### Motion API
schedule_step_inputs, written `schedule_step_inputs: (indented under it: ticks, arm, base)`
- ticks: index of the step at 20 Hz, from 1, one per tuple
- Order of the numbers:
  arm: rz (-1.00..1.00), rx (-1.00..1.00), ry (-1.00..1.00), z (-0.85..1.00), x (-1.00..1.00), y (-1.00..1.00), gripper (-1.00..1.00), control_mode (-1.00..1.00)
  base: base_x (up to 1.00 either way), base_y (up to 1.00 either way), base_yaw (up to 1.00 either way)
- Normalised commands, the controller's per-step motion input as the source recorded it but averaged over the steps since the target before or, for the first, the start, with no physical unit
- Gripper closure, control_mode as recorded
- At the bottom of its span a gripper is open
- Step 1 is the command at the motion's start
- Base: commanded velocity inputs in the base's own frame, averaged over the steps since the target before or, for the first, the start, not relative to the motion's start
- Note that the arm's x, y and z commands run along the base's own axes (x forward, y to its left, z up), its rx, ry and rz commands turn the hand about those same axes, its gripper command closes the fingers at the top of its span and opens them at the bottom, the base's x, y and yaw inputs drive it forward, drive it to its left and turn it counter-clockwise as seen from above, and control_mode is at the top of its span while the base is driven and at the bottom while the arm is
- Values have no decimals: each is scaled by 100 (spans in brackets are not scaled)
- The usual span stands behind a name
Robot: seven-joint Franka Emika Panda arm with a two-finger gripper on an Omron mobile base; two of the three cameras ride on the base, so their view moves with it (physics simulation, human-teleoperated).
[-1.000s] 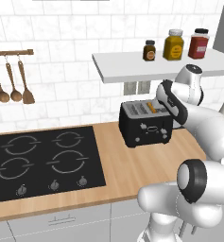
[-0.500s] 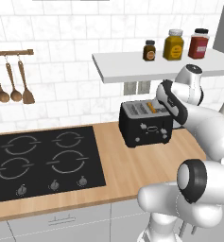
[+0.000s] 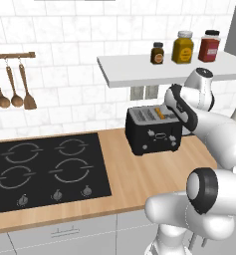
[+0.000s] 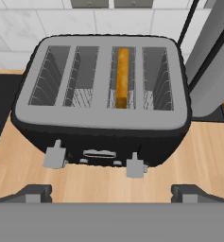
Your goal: Start the toaster. Once the lever pops up, take the bread to the plate on the dining counter.
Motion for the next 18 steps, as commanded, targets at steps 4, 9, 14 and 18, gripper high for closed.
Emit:
schedule_step_inputs:
  ticks: [4, 9, 14, 18]
  arm:
    - [0, 0, 0, 0, 0, 0, -100, -100]
    - [0, 0, 0, 0, 0, 0, -100, -100]
    - [0, 0, 0, 0, 0, 0, -100, -100]
    - [0, 0, 0, 0, 0, 0, -100, -100]
  base:
    - [0, 0, 0]
    - [0, 0, 0]
    - [0, 0, 0]
    - [0, 0, 0]
